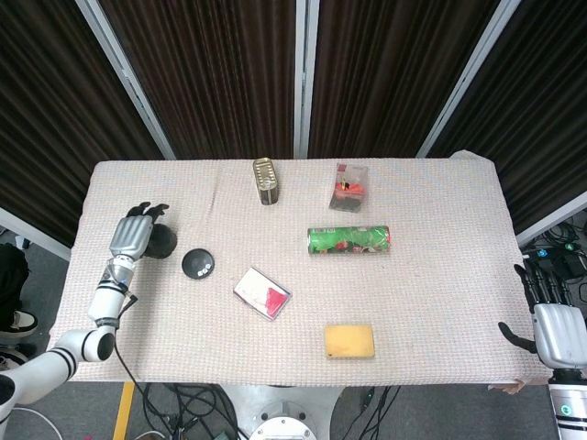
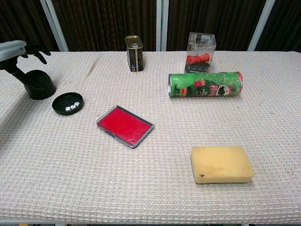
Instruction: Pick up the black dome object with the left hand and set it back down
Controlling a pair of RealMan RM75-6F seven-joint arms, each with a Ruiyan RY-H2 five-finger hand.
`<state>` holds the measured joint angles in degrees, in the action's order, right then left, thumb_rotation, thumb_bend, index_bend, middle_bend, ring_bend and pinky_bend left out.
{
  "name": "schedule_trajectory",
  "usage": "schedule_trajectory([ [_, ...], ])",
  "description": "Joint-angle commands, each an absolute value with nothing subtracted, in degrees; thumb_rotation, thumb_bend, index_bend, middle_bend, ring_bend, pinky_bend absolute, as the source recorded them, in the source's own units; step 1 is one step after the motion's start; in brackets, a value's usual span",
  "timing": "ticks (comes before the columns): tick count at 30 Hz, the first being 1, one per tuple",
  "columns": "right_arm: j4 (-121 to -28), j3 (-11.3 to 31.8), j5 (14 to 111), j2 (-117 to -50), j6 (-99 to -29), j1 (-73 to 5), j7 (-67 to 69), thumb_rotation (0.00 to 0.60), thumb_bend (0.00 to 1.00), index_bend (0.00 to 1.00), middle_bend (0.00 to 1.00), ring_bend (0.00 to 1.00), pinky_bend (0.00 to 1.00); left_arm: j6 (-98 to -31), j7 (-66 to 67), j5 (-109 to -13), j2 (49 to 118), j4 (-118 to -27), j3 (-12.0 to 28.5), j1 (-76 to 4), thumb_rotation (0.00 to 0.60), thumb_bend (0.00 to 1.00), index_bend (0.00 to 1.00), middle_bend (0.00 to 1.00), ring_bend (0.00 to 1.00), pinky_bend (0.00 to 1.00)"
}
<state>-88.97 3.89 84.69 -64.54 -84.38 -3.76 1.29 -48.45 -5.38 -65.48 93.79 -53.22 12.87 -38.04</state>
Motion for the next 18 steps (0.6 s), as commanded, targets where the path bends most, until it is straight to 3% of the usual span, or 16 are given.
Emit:
schedule_trajectory([
  [1, -89.14, 3.93, 84.94, -64.34, -84.79, -3.6, 1.38, 0.6, 0.1, 0.0, 0.0, 0.0, 0.0, -50.61, -4.9, -66.75, 92.1, -56.87, 13.22, -37.93, 0.6, 0.09, 0.14, 0.21, 0.07, 0.12],
  [7, -89.22, 3.91, 84.94, -64.27, -84.81, -3.55, 1.41, 0.6, 0.1, 0.0, 0.0, 0.0, 0.0, -57.27, -0.5, -70.01, 88.45, -66.52, 12.85, -36.7, 0.6, 0.06, 0.15, 0.2, 0.06, 0.12],
  [18, -88.36, 4.3, 84.45, -63.77, -85.0, -3.32, 3.66, 0.6, 0.1, 0.0, 0.0, 0.0, 0.0, -73.48, 11.99, -75.93, 81.0, -81.56, 6.29, -26.94, 0.6, 0.06, 0.16, 0.18, 0.03, 0.14],
])
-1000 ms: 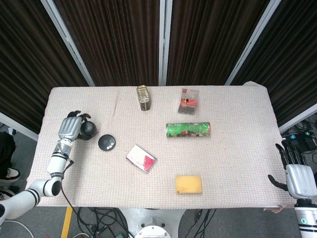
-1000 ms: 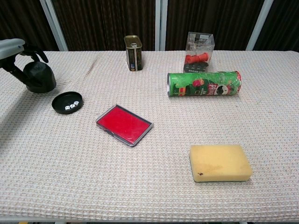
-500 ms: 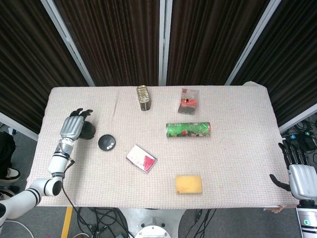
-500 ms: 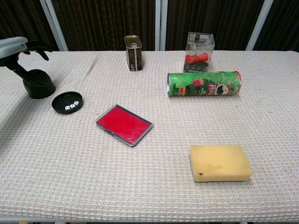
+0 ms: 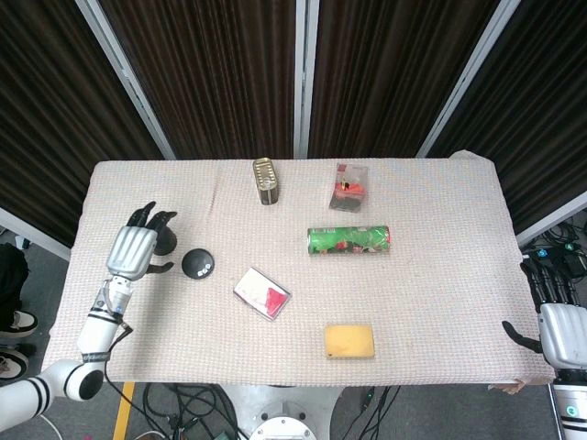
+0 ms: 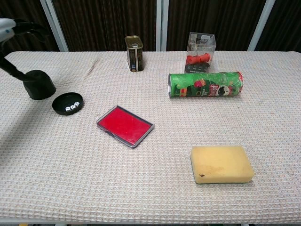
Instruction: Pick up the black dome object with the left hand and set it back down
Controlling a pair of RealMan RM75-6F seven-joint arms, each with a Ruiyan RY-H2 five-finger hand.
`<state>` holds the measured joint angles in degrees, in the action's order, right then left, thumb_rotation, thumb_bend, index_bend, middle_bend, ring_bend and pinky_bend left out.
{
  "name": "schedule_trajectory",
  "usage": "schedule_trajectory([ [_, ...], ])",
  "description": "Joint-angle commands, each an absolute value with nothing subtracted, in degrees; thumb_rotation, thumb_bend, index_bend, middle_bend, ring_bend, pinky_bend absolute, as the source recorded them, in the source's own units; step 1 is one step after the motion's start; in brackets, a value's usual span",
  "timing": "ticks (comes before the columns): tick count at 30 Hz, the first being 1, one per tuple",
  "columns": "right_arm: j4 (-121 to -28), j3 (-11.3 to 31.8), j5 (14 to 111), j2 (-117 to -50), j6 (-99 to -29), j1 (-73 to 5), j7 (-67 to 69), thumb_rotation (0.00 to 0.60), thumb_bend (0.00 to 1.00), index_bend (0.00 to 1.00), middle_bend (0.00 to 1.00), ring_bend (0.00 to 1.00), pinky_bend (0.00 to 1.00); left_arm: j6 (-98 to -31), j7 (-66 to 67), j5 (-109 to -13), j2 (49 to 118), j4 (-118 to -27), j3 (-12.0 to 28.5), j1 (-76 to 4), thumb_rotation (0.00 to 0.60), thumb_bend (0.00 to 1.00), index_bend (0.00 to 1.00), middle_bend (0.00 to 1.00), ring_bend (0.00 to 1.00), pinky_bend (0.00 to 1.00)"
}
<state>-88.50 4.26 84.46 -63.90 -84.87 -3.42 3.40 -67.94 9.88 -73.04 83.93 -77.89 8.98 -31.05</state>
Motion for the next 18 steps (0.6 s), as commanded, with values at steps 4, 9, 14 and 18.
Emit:
schedule_trajectory([
  [4, -88.57, 4.2, 84.99, -63.45, -85.61, -3.08, 4.23, 0.6, 0.1, 0.0, 0.0, 0.0, 0.0, -79.35, 11.13, -78.4, 79.14, -83.05, 3.76, -22.24, 0.6, 0.06, 0.16, 0.18, 0.03, 0.14],
  [9, -89.13, 4.03, 85.83, -63.21, -86.1, -3.02, 4.16, 0.6, 0.1, 0.0, 0.0, 0.0, 0.0, -85.72, 10.33, -80.54, 77.5, -84.74, 0.51, -16.22, 0.6, 0.06, 0.16, 0.18, 0.03, 0.14],
  [14, -89.1, 3.57, 86.17, -63.62, -85.66, -3.08, 3.56, 0.6, 0.1, 0.0, 0.0, 0.0, 0.0, -88.6, 7.59, -80.73, 76.43, -86.04, -1.45, -11.62, 0.6, 0.05, 0.16, 0.18, 0.03, 0.14],
  [18, -88.95, 3.52, 86.32, -63.92, -85.78, -3.08, 3.07, 0.6, 0.1, 0.0, 0.0, 0.0, 0.0, -88.92, 6.55, -80.02, 75.77, -87.32, -1.46, -9.84, 0.6, 0.05, 0.16, 0.18, 0.03, 0.14],
])
